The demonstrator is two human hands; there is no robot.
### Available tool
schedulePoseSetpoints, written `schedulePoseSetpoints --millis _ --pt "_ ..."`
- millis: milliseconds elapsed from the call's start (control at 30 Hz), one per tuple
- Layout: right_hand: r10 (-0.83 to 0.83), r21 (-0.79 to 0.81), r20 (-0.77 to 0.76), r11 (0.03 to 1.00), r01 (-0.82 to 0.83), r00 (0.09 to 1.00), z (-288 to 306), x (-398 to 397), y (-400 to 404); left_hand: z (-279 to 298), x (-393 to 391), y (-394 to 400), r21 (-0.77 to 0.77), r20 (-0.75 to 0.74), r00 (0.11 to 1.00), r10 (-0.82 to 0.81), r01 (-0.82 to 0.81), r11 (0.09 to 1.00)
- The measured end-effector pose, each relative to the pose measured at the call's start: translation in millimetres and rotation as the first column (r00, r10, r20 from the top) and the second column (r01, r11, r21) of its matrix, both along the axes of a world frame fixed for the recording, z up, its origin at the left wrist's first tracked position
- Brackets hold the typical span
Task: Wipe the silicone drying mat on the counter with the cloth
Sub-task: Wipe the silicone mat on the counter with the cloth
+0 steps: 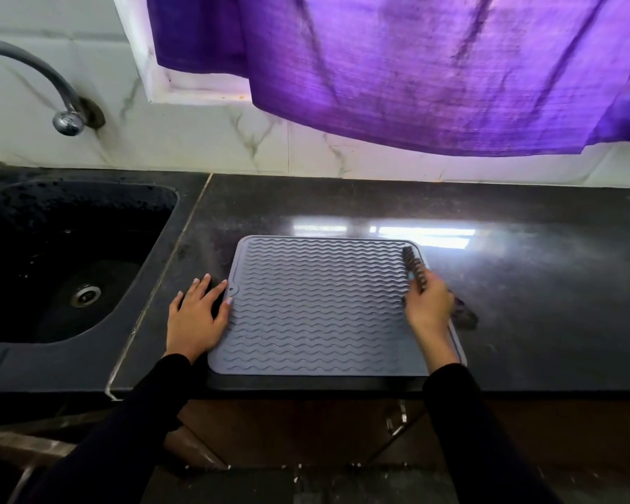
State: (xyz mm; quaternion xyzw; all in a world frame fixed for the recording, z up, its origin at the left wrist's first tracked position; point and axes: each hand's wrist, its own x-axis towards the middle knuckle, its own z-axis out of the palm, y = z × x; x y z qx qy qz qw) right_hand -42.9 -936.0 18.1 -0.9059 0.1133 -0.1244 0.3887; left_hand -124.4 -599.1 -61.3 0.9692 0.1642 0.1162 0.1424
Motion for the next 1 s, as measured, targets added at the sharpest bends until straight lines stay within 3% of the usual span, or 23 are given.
schedulePoseSetpoints --millis 67,167,367,500,567,633,667,767,833,933,1000 --pt "0.157 -0.183 -0.105 0.968 -0.174 0.982 -24 -12 15 -1 1 0 0.007 0.005 1.000 0.000 0.000 1.000" --pt "0.270 -0.414 -0.035 0.872 -0.260 0.962 -57 -24 27 -3 1 1 0.015 0.012 1.000 -0.002 0.002 1.000" --pt "0.294 -0.348 -0.046 0.891 -0.291 0.955 -51 -15 15 -4 2 2 0.027 0.017 1.000 -0.003 0.003 1.000" --pt "0.246 -0.159 -0.093 0.953 -0.258 0.965 -30 -6 -1 -4 2 1 0.031 0.006 1.000 -0.004 0.003 0.999" --pt "0.187 0.141 -0.167 0.976 -0.164 0.968 -22 16 -10 -2 2 1 0.030 -0.003 1.000 -0.001 0.001 1.000" --pt "0.072 0.488 -0.241 0.871 0.057 0.968 -10 39 -16 -1 1 0 0.023 -0.012 1.000 0.000 0.001 1.000" --pt "-0.009 0.522 -0.259 0.840 0.148 0.966 -5 50 -18 0 0 0 0.022 -0.013 1.000 0.002 -0.001 1.000" --pt "-0.117 0.184 -0.106 0.974 0.135 0.988 12 61 -12 1 0 -2 0.018 -0.018 1.000 0.003 -0.002 1.000" --pt "0.009 -0.053 -0.045 0.999 -0.011 0.999 9 60 -3 2 0 -1 0.012 -0.017 1.000 0.003 -0.003 1.000" --pt "0.156 -0.350 -0.131 0.917 -0.193 0.979 -28 60 10 1 0 1 0.011 -0.006 1.000 -0.004 0.004 1.000" --pt "0.141 -0.474 -0.141 0.859 -0.192 0.980 -44 61 15 -2 0 1 0.010 0.003 1.000 -0.002 0.002 1.000"
